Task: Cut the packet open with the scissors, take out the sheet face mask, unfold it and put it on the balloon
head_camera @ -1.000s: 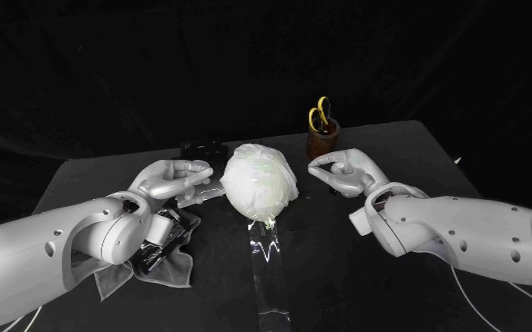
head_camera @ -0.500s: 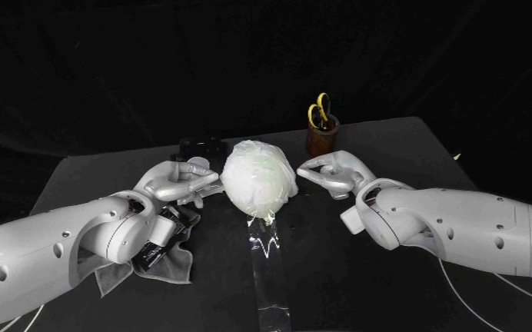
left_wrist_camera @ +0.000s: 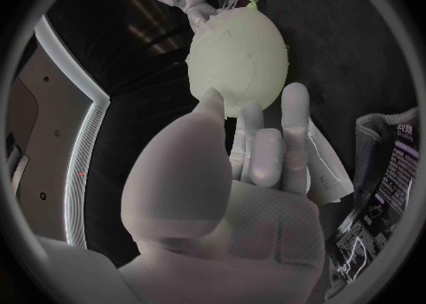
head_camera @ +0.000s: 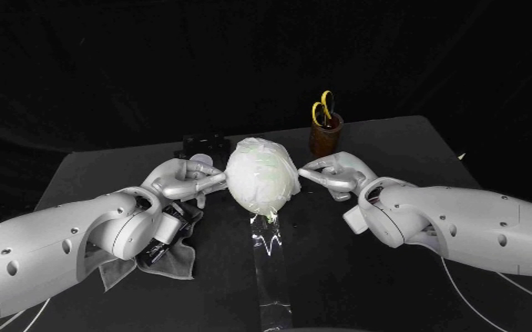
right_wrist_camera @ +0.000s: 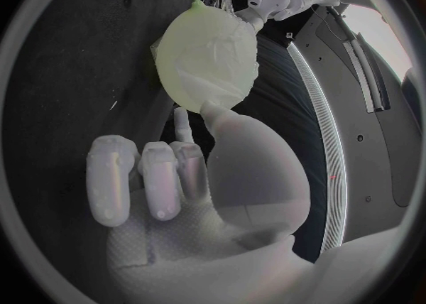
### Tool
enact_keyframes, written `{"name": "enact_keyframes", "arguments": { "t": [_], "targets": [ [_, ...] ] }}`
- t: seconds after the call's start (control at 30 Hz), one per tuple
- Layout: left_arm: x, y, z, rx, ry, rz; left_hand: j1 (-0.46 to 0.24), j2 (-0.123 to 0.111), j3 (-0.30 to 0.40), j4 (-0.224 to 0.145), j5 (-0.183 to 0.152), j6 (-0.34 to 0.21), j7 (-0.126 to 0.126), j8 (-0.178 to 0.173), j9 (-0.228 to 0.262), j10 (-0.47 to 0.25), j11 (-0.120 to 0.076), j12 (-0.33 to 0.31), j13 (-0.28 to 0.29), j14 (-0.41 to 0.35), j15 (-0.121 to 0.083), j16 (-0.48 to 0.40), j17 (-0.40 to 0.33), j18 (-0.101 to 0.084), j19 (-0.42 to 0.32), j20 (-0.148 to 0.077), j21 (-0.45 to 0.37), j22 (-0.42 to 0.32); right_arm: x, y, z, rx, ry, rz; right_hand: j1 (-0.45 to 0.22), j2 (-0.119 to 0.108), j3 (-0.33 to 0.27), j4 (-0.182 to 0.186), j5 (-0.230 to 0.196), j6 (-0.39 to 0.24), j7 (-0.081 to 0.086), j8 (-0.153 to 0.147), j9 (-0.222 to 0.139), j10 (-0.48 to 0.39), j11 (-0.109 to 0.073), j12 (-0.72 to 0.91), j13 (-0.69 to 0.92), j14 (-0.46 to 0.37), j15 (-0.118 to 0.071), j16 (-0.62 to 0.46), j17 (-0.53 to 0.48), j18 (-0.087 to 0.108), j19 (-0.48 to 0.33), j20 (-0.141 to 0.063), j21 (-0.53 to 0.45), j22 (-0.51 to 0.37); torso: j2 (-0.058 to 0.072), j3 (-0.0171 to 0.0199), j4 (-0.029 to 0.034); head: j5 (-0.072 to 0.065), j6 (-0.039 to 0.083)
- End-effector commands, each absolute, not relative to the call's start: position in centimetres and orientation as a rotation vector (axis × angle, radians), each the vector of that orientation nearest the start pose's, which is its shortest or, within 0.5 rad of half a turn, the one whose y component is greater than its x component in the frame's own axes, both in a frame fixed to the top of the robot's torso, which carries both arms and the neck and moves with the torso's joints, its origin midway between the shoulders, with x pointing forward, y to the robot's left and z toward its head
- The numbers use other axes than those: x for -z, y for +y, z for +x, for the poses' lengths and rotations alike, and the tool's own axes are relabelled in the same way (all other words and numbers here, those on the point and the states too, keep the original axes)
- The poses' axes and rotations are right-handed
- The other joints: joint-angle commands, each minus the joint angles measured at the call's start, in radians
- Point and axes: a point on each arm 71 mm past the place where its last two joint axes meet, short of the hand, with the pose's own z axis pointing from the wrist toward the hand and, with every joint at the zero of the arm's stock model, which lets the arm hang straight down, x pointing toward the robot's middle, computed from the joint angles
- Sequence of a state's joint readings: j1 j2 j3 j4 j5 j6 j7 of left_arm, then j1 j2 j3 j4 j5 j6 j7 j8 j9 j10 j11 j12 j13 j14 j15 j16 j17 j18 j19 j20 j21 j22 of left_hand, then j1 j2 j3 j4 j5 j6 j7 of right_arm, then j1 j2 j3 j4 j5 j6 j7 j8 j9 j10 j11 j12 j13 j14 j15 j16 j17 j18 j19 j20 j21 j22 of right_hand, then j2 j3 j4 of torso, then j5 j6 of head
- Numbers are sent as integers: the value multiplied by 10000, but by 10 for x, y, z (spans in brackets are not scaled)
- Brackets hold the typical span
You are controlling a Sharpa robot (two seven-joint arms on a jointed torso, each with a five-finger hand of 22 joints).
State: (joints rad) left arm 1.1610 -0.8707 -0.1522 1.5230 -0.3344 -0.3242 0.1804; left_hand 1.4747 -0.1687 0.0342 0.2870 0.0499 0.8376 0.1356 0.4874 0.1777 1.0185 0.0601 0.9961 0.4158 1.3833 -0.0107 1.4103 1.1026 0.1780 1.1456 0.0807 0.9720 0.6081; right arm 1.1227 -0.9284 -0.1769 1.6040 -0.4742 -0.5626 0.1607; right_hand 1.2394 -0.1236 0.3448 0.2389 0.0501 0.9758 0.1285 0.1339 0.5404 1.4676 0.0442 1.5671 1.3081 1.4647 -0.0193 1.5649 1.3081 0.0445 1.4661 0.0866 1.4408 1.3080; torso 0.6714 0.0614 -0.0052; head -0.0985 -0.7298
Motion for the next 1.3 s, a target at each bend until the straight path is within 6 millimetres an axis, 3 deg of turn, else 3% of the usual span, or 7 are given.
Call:
{"name": "enact_keyframes", "arguments": {
  "t": [0.03,0.37,0.83,1.0,1.13,1.2,1.3],
  "targets": [
    [244,215,460,12585,18077,-8773,31,92,-81,0,-23,43,-29,-16,-14,-24,-56,102,77,64,-5,55,107,-58,62,2,113,148,258,-235,437,-10396,17168,8562,-42,59,-90,40,-19,20,49,-42,-23,1032,68,37,2627,1061,59,58,2627,-147,347,57,56,2232,2,2,-6,-95,-11],
    [243,212,460,12748,17935,-8857,358,479,-249,-29,-19,548,-201,124,-2,313,-217,728,698,389,-133,355,793,-168,374,-89,745,962,258,-230,436,-10668,17233,8657,-14,118,-141,90,-18,52,46,-55,-42,1032,67,37,2627,1061,61,58,2627,-152,359,62,83,2240,-3,7,-3,-310,-55],
    [242,206,463,12760,17700,-8899,759,811,-297,-21,-17,1017,-354,166,-47,986,-365,1450,1940,792,-271,700,1676,-326,797,-221,1490,1963,259,-225,437,-10912,17270,8771,331,297,-224,53,-17,272,-14,-37,-80,1032,24,37,2627,1061,35,58,2627,-151,358,56,96,2240,4,12,0,-333,-47],
    [241,205,464,12619,17570,-8915,909,851,-367,-50,-16,1264,-429,211,-55,1327,-433,1765,2524,962,-329,842,2062,-392,973,-272,1804,2381,258,-223,437,-10976,17202,8735,769,476,-146,-159,-13,635,-166,108,-49,1032,-98,37,2627,1061,-45,58,2627,-161,384,13,151,2256,1,6,3,-270,-72],
    [241,204,465,12486,17432,-8913,1424,1124,-133,-229,-12,1643,-592,345,-19,1825,-577,2203,3387,1186,-440,1026,2613,-490,1258,-347,2228,3000,257,-223,438,-10903,17020,8731,1391,590,47,-619,-15,1130,-429,402,78,1032,-314,37,2627,1061,-217,58,2627,-163,394,-107,176,2262,-3,5,7,-256,-72],
    [240,204,466,12438,17350,-8889,1558,1203,-50,-279,-10,1724,-630,369,-12,1894,-610,2262,3510,1227,-468,1060,2716,-506,1303,-367,2298,3098,257,-224,439,-10847,16898,8737,1524,622,101,-740,-14,1218,-495,475,120,1032,-377,37,2627,1061,-276,58,2627,-162,392,-167,175,2261,-4,5,10,-244,-85],
    [240,204,466,12399,17238,-8843,1972,1480,320,-440,-6,2004,-724,434,6,2288,-710,2606,4270,1392,-573,1196,3151,-597,1539,-464,2653,3623,256,-224,439,-10797,16750,8755,1724,630,189,-935,-11,1388,-606,622,207,1032,-471,37,2627,1061,-350,58,2627,-168,404,-228,198,2268,-6,8,7,-236,-98]
  ]
}}
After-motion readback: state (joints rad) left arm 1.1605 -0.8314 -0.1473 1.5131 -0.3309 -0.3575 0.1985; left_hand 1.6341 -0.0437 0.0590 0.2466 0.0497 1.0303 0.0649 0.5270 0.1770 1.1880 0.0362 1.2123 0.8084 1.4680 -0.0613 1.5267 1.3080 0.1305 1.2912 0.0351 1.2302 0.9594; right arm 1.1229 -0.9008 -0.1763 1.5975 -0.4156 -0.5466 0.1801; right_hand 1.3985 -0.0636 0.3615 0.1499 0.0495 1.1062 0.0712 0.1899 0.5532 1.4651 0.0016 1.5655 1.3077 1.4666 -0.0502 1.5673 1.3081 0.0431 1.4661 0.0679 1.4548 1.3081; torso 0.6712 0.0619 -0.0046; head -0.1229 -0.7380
